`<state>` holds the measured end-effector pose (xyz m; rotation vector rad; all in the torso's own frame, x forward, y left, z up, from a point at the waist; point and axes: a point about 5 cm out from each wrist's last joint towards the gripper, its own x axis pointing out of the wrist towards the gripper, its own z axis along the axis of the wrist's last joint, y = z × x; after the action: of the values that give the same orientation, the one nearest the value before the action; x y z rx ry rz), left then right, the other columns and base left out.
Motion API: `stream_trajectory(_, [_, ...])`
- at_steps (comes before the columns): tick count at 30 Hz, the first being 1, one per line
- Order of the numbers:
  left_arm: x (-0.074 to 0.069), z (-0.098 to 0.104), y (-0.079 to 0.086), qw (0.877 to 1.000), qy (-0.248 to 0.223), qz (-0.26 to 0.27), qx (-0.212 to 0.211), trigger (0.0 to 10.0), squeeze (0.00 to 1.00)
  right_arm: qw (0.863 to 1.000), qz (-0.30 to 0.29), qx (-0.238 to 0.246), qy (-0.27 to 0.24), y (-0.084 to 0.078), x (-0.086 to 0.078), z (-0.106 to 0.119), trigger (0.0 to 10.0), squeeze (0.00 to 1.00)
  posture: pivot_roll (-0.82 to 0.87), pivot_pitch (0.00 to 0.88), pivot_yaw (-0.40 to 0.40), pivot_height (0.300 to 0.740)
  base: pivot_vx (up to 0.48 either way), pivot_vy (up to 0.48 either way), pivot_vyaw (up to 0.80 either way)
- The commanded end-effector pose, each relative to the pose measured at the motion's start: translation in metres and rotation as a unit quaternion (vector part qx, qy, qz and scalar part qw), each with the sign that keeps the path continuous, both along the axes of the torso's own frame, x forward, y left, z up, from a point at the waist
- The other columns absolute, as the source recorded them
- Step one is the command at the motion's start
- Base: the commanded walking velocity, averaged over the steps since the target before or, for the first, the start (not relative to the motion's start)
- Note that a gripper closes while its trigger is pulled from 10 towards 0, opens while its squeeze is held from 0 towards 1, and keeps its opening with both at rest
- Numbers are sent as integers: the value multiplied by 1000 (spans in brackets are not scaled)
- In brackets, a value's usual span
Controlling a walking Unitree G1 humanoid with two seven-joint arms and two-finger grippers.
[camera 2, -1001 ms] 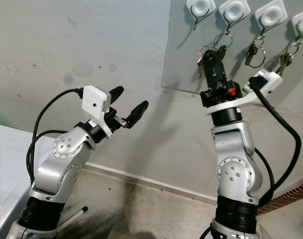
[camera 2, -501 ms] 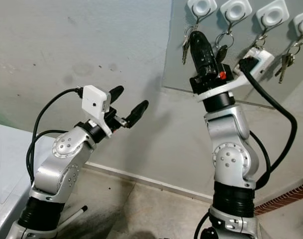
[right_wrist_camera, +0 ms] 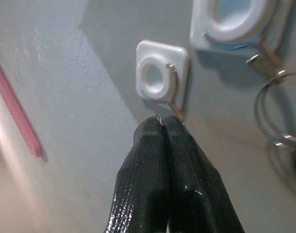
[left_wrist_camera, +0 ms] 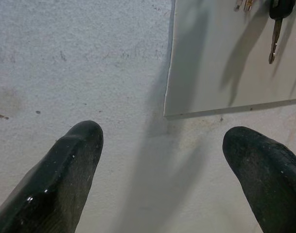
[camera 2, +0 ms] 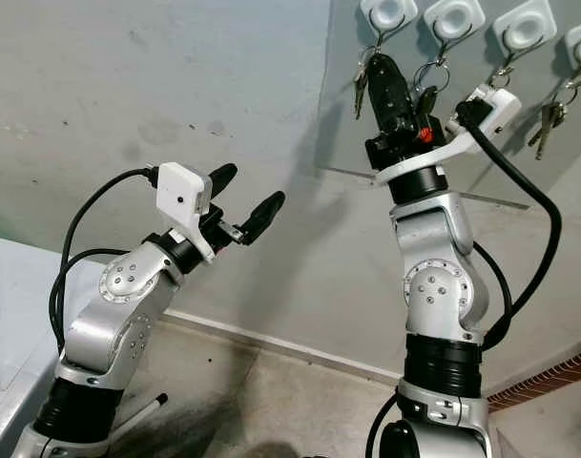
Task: Hang keys on a hook
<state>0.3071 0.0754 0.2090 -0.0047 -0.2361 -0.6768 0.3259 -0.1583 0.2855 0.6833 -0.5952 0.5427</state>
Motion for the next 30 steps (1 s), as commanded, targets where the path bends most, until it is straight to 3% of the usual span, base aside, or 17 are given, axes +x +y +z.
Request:
stream_trajectory(1, [-3, 2, 1, 1000, -3, 1, -2, 10000, 0, 1000, 3, 1, -18, 0, -2, 6, 10000, 0, 6, 138, 8, 740, 0, 0, 0])
stream_trajectory(12, [-3, 1, 1, 1000, -2, -1, -2, 10000, 0, 1000, 5, 10, -21, 1, -3, 6, 10000, 0, 3, 139, 13, 740, 0, 0, 0])
stream_trajectory(22, [-3, 1, 2, 1000, -1, 1, -2, 10000, 0, 996, 24, 83, 18, -2, 2, -4, 10000, 0, 10, 142, 13, 740, 0, 0, 0])
stream_trajectory(30, [-5, 1, 2, 1000, 2, 1, -3, 10000, 0, 995, 30, 89, 40, 1, 1, -15, 10000, 0, 10, 144, 11, 740, 0, 0, 0])
